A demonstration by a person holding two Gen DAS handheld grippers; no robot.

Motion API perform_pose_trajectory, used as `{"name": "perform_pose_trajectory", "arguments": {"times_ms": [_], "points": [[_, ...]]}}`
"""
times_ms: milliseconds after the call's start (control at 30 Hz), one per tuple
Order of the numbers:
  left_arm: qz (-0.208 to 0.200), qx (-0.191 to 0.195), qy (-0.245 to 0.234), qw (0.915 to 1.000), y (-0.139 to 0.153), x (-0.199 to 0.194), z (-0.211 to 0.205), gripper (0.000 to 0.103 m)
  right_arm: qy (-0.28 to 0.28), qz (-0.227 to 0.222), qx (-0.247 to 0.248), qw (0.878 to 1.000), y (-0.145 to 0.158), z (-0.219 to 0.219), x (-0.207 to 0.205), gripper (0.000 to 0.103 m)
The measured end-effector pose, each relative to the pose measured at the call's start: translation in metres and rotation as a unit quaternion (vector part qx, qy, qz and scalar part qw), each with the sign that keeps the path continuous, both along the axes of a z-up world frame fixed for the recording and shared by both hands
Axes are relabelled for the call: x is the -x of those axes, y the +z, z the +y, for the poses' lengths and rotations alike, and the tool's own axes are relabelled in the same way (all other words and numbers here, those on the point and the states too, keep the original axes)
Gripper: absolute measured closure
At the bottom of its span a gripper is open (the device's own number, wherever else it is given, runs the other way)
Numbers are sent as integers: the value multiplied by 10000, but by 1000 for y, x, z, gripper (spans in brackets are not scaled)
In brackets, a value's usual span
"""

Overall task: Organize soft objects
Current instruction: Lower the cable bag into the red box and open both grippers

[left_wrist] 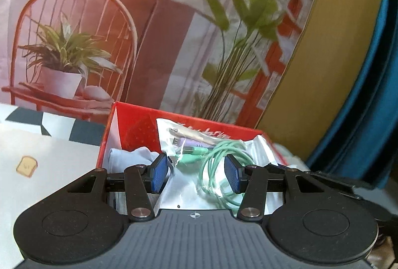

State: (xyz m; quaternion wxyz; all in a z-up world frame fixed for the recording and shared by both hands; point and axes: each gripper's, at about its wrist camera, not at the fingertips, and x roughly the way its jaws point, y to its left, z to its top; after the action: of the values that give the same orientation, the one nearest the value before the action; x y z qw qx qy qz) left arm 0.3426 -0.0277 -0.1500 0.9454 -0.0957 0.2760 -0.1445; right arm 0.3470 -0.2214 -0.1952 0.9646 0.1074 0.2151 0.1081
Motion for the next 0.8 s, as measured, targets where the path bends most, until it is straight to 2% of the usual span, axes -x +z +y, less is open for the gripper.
{"name": "perform_pose_trajectory", "arguments": {"times_ms": [133, 333, 533, 633, 667, 733, 800], "points": [[267, -154, -125, 9994, -12, -19, -6, 51, 109, 261, 372, 9989, -13, -2, -18, 101], [678, -378, -376, 9963, -31, -33, -16, 51, 40, 683, 199, 9975, -33, -14, -29, 101], [852, -739, -561, 9920, -39, -35, -27, 50, -58, 973, 266, 9949, -47, -12, -31, 100], [826, -702, -549, 9926, -34, -31, -23, 47, -156, 1047, 196, 9942, -44, -14, -29, 91], [805, -704, -529, 9929, -31, -30, -22, 42, -166, 1049, 229, 9941, -42, -14, -27, 86], [685, -772, -481, 9935, -24, -23, -21, 26, -190, 984, 335, 9944, -37, -12, -23, 81], [471, -851, -493, 9940, -14, -13, -20, 8, -218, 937, 390, 9946, -31, -11, -19, 71]]}}
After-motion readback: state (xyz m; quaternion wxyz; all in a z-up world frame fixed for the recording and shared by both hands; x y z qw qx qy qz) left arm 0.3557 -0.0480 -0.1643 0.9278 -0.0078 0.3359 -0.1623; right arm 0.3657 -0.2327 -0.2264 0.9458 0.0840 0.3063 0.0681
